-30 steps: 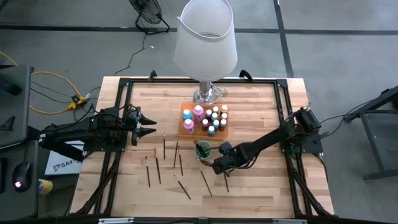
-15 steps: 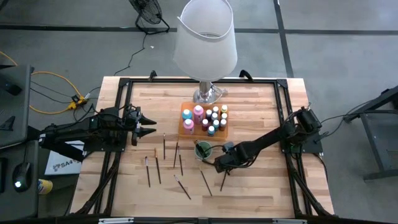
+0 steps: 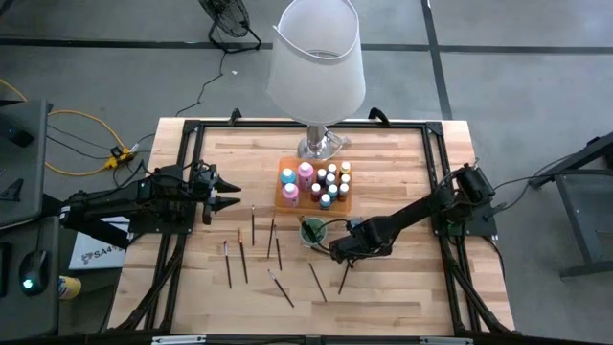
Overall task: Pick & Place Paint Supplies
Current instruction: Put the gray paintbrushes into the green cup
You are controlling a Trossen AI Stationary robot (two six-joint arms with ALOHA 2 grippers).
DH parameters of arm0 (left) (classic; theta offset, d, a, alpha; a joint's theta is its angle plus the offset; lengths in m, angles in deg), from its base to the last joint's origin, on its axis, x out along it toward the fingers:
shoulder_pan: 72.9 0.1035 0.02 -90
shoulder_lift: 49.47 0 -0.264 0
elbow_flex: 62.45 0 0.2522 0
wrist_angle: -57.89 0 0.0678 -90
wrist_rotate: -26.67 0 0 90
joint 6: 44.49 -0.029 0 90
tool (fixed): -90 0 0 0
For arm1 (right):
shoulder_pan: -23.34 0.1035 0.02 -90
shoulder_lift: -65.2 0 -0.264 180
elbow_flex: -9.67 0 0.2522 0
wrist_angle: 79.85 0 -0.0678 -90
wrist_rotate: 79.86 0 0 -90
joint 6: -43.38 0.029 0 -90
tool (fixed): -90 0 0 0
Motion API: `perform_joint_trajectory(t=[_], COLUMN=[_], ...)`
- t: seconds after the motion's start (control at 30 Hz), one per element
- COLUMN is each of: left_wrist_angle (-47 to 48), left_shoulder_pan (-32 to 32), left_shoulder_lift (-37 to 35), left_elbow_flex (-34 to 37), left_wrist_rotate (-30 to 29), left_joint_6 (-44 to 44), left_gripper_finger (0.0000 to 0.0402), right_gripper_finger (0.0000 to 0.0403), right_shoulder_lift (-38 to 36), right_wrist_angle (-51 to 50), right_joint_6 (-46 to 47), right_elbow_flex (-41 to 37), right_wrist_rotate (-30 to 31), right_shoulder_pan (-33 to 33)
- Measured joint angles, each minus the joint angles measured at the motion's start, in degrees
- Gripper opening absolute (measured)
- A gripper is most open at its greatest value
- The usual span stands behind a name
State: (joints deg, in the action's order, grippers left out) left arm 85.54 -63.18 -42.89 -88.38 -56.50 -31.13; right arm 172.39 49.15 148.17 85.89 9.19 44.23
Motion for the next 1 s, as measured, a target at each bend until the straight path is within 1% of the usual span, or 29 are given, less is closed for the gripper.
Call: perform_joint_trajectory(t=[0.43,0.67,0.77,1.0], left_wrist_angle=[0.00,0.00,0.00,0.00], left_shoulder_pan=[0.02,0.00,0.01,0.00], left_shoulder_lift=[0.01,0.00,0.01,0.01], left_elbow_flex=[-0.02,0.00,0.00,0.00], left_wrist_rotate=[0.00,0.00,0.01,0.00], left_joint_6=[0.00,0.00,0.00,0.00], left_gripper_finger=[0.0172,0.0172,0.0172,0.0172], right_gripper_finger=[0.0098,0.0097,0.0086,0.0045], right_shoulder_lift=[0.02,0.02,0.02,0.02], right_wrist_angle=[1.37,1.53,1.53,1.40], right_joint_6=[9.26,11.19,11.25,11.10], right_elbow_flex=[-0.04,-0.04,-0.04,-0.11], right_wrist_rotate=[2.88,2.92,1.83,0.67], right_shoulder_pan=[-0.55,-0.67,-1.12,-1.79])
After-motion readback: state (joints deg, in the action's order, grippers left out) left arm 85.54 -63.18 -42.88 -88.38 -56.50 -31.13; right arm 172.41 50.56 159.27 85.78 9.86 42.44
